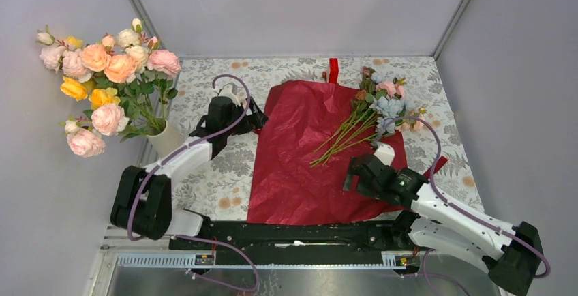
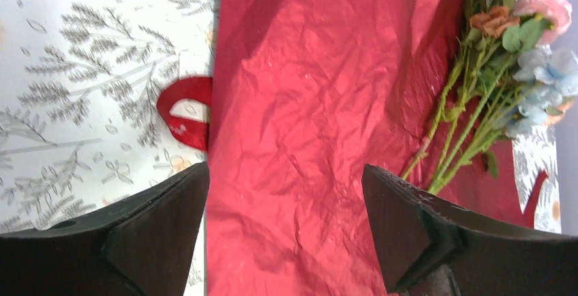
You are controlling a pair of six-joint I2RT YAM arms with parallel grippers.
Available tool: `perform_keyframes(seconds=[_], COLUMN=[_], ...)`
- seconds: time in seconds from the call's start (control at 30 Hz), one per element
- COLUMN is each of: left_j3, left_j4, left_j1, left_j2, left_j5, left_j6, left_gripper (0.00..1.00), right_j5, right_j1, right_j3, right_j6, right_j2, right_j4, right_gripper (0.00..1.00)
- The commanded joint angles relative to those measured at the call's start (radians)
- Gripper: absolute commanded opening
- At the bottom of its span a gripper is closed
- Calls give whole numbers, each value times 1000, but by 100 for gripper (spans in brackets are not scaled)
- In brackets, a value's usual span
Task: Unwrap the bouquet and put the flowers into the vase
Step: Unfold the wrapping paper at the center of the board.
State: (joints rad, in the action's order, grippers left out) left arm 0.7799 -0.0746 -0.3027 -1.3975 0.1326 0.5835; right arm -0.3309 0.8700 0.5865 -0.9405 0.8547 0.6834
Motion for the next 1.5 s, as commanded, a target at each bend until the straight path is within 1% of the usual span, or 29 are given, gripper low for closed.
perform_keyframes(seconds=[0.0, 0.1, 0.2, 0.3, 0.47, 0.67, 0.8, 0.9, 1.1, 1.13, 1.2, 1.27, 1.33, 1.37, 1.47], left_j3=[-63, -90, -125, -161, -192, -191, -149, -94, 48, 75, 108, 119, 123, 125, 117], left_j4=[16, 44, 54, 64, 125, 183, 255, 336, 535, 589, 630, 638, 625, 612, 539], left_j1=[-31, -42, -45, -48, -50, -49, -49, -43, -31, -32, -33, -37, -64, -88, -184], left_j2=[107, 172, 240, 308, 406, 485, 521, 536, 521, 511, 501, 504, 507, 505, 482], left_j5=[-9, 2, 20, 34, 48, 95, 135, 164, 220, 214, 187, 164, 140, 121, 90], left_j6=[26, 35, 55, 77, 89, 104, 80, 35, -110, -138, -179, -199, -200, -190, -157], left_gripper=[88, 89, 89, 89, 90, 93, 97, 99, 99, 99, 99, 98, 96, 96, 95], right_j5=[-48, -90, -105, -119, -163, -177, -161, -153, -200, -204, -206, -212, -208, -187, -52], right_j1=[-82, -115, -141, -144, -147, -154, -155, -154, -155, -155, -156, -162, -184, -205, -305], right_j3=[-44, -78, -109, -122, -136, -151, -127, -94, 4, 20, 54, 86, 109, 113, 103], right_j6=[-108, -131, -155, -186, -228, -212, -156, -99, 9, 32, 87, 137, 185, 209, 264], right_j2=[-38, -11, 24, 49, 30, 23, 17, -32, -173, -190, -209, -200, -176, -158, -125], right_j4=[170, 154, 105, 75, 74, 49, 51, 58, 115, 118, 116, 107, 85, 61, -37], right_gripper=[100, 100, 100, 100, 100, 100, 100, 100, 100, 100, 100, 100, 100, 100, 100])
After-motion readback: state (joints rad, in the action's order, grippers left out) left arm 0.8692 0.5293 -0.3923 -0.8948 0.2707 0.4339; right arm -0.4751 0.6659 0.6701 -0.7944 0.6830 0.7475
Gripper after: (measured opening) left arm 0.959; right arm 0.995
